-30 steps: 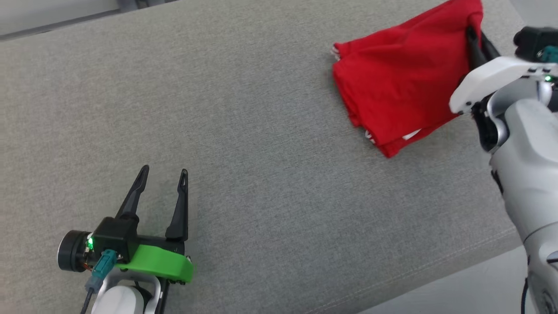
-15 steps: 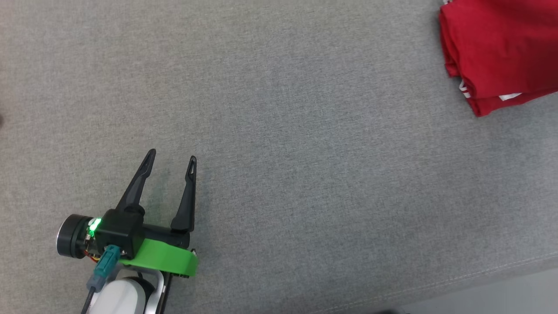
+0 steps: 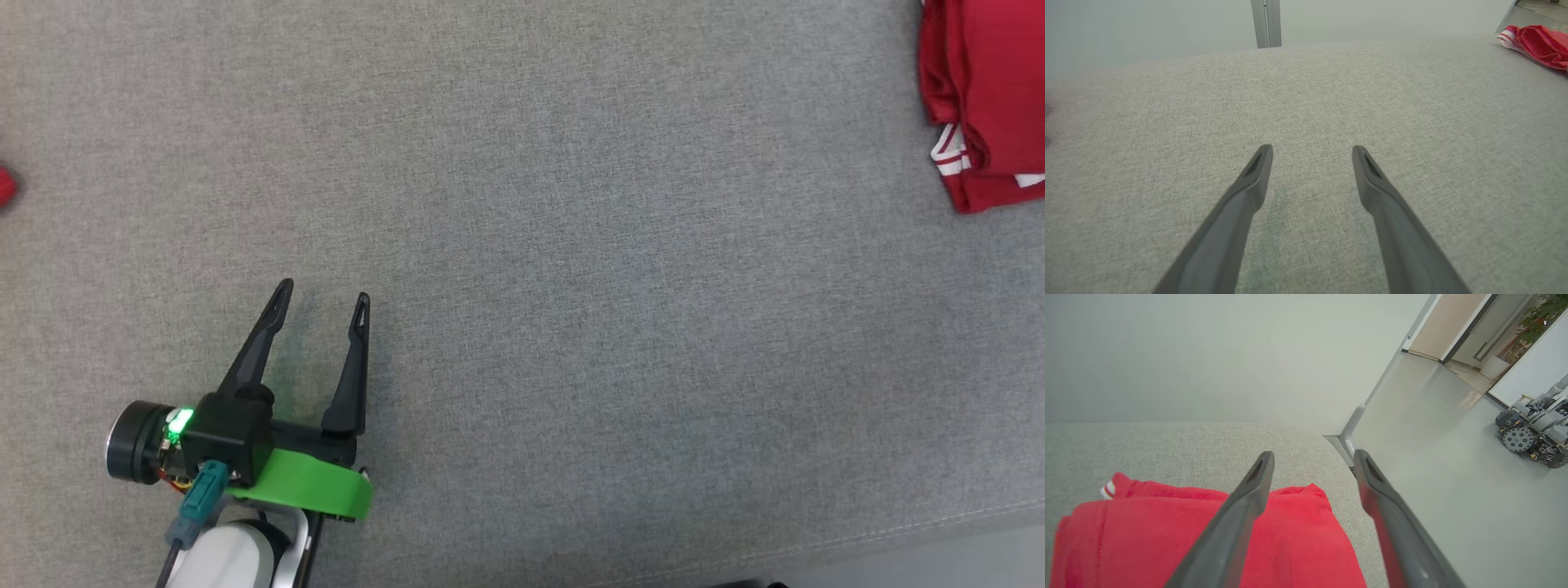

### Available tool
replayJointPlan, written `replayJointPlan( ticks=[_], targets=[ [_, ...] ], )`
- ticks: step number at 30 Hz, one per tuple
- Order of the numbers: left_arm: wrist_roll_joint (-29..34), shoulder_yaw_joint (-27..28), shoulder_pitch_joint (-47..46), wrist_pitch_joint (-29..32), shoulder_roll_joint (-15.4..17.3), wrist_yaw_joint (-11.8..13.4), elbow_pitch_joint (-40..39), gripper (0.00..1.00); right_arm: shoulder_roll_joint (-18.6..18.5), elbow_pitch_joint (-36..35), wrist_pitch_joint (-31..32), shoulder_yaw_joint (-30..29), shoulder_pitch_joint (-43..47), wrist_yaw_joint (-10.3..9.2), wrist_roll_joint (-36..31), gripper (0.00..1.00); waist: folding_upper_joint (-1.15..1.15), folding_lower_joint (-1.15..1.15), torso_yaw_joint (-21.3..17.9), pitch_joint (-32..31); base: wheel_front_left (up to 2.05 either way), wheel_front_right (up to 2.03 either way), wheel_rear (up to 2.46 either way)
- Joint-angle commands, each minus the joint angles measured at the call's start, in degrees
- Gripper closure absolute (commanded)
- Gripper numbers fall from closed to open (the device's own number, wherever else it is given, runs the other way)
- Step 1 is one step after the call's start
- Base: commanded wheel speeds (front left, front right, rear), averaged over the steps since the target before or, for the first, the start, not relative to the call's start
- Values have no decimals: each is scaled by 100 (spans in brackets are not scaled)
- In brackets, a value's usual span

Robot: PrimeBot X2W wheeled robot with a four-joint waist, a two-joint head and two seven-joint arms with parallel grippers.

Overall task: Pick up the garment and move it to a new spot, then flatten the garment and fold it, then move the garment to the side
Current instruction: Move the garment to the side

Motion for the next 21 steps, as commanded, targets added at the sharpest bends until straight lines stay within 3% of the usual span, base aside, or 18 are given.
replayJointPlan(
  ticks=[1, 5, 9, 21],
  targets=[
    [27, -1, -15, -6, 35, 24, 11, 0, 140, -166, -18, -113, 146, -8, -128, 0, 0, -1, -26, -66, 0, 0, 0],
    [-29, -4, 0, -46, 16, 34, 82, 0, 602, -703, -18, -389, 346, -8, -413, 0, 0, -1, -55, -220, 0, 0, 0],
    [-102, 51, -21, -131, 9, 57, 193, 0, 974, -1089, -18, -282, 571, -8, -481, 0, 0, -1, -71, -442, 0, 0, 0],
    [-483, 388, -54, -536, -182, 143, 1046, 0, 1655, -1907, -20, 994, 1667, -8, 411, 0, 0, -1, 10, -1685, 0, 0, 0]
  ],
)
